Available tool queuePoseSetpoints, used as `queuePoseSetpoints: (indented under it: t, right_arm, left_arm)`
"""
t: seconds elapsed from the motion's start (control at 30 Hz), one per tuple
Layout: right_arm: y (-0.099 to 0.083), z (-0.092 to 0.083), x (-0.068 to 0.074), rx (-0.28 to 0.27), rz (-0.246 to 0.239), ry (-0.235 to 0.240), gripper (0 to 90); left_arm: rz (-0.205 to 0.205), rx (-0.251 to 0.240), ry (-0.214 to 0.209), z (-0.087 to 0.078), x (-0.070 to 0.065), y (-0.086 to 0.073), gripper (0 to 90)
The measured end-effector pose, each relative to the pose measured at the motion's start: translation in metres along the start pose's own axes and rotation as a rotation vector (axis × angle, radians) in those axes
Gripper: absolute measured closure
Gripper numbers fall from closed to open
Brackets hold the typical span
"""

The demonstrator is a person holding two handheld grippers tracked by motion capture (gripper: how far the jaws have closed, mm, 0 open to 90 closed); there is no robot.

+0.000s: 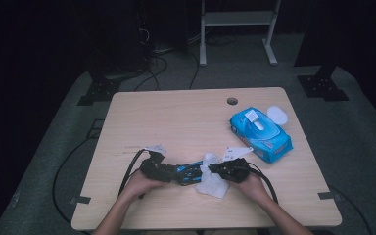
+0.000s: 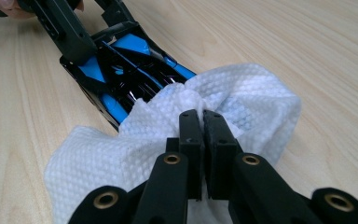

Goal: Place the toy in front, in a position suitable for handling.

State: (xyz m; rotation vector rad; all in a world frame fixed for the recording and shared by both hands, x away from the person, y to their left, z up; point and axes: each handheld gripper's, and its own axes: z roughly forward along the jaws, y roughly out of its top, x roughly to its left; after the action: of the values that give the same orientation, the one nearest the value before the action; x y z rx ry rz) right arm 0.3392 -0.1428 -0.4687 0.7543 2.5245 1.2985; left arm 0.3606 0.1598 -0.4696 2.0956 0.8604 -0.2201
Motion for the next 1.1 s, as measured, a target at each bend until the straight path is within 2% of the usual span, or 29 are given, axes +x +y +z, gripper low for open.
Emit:
queuePoseSetpoints:
  t: [0.13, 0.17, 0.37, 0.57, 0.8, 0.93, 1.0, 1.1]
  right_arm:
    - [0.000, 0.000, 0.000, -0.002, 0.003, 0.000, 86.3]
    - [0.000, -0.001, 0.001, -0.003, 0.001, -0.001, 86.3]
    - [-0.001, -0.002, 0.000, -0.002, 0.002, 0.001, 86.3]
    - [-0.001, -0.004, 0.001, 0.000, 0.000, 0.011, 86.0]
    - [0.004, -0.012, 0.002, -0.018, -0.006, 0.025, 85.9]
    - [0.013, -0.014, 0.003, -0.038, -0.021, 0.039, 85.8]
    - [0.018, -0.014, 0.002, -0.031, -0.034, 0.059, 85.7]
    - [0.025, -0.016, -0.004, -0.037, -0.035, 0.051, 85.6]
  left_arm:
    - [0.007, -0.007, 0.025, -0.002, 0.000, 0.000, 51.4]
    - [0.021, -0.018, 0.030, -0.003, -0.001, 0.000, 54.9]
    - [0.043, -0.020, 0.039, -0.002, -0.003, 0.000, 55.6]
    - [0.095, -0.034, 0.056, -0.003, -0.006, -0.001, 56.0]
    - [0.233, -0.072, 0.105, -0.002, -0.019, -0.004, 56.5]
    - [0.291, -0.088, 0.135, -0.003, -0.025, -0.007, 56.5]
    - [0.326, -0.097, 0.151, -0.003, -0.028, -0.009, 56.5]
    - [0.354, -0.106, 0.170, -0.003, -0.032, -0.011, 56.5]
